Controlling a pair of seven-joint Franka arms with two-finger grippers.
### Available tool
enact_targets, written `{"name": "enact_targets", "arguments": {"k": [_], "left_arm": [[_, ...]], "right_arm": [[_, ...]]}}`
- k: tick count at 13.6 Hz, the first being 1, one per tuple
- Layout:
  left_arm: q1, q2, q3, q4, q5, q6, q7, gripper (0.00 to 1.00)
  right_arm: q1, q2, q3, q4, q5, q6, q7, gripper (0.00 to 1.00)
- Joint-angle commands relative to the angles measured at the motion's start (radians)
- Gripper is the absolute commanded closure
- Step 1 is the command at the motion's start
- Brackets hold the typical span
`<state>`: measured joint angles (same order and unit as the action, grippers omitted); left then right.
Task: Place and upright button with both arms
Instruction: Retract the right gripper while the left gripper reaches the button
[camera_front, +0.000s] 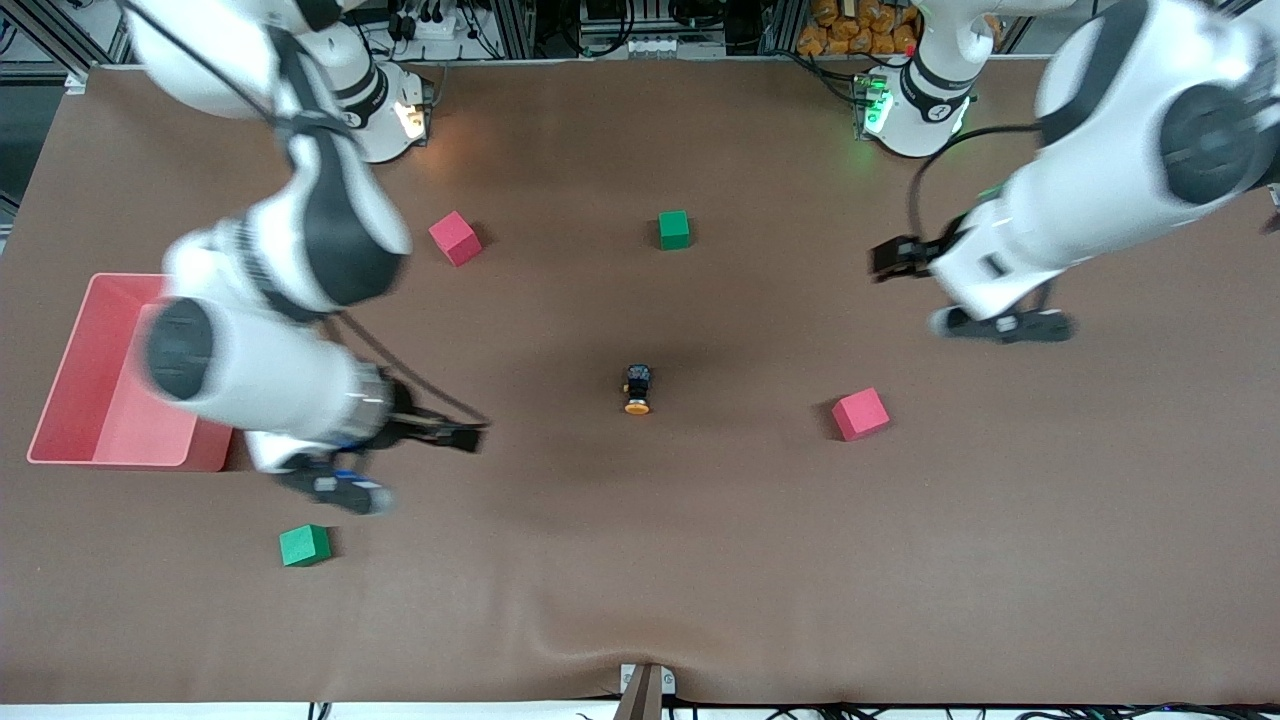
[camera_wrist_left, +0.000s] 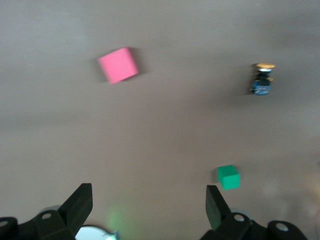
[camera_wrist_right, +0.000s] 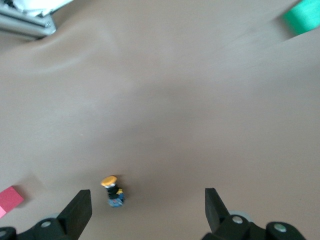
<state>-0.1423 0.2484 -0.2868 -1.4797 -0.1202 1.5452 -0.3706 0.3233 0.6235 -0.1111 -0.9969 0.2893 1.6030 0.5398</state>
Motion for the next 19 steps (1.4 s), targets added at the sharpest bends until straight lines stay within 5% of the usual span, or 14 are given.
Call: {"name": "enact_targets", "arguments": {"k": [1, 5, 8, 13, 19], "left_arm": [[-0.123, 0.136, 0.006, 0.113, -0.004, 0.042, -0.103, 0.0], [-0.271, 0.261, 0.015, 0.117, -0.003, 0.211, -0.183, 0.0], [-0.325, 0.347, 0.017, 0.119, -0.003, 0.338, -0.202, 0.0], [-0.431, 0.492, 0.073, 0.157, 0.005, 0.524, -0.231, 0.0], [-0.502, 0.597, 0.159, 0.226, 0.005, 0.579, -0.22, 0.0]], "right_arm": [[-0.091, -0.065, 0.014, -0.012, -0.053, -0.102, -0.134, 0.0], [-0.174, -0.209, 0.022, -0.09, -0.272, -0.135, -0.176, 0.0], [-0.23, -0.342, 0.021, -0.195, -0.277, -0.123, -0.242, 0.0], [-0.273, -0.695, 0.019, -0.635, -0.289, 0.069, -0.311, 0.0], [-0.3, -0.691, 0.027, -0.569, -0.295, -0.029, -0.343, 0.0]]}}
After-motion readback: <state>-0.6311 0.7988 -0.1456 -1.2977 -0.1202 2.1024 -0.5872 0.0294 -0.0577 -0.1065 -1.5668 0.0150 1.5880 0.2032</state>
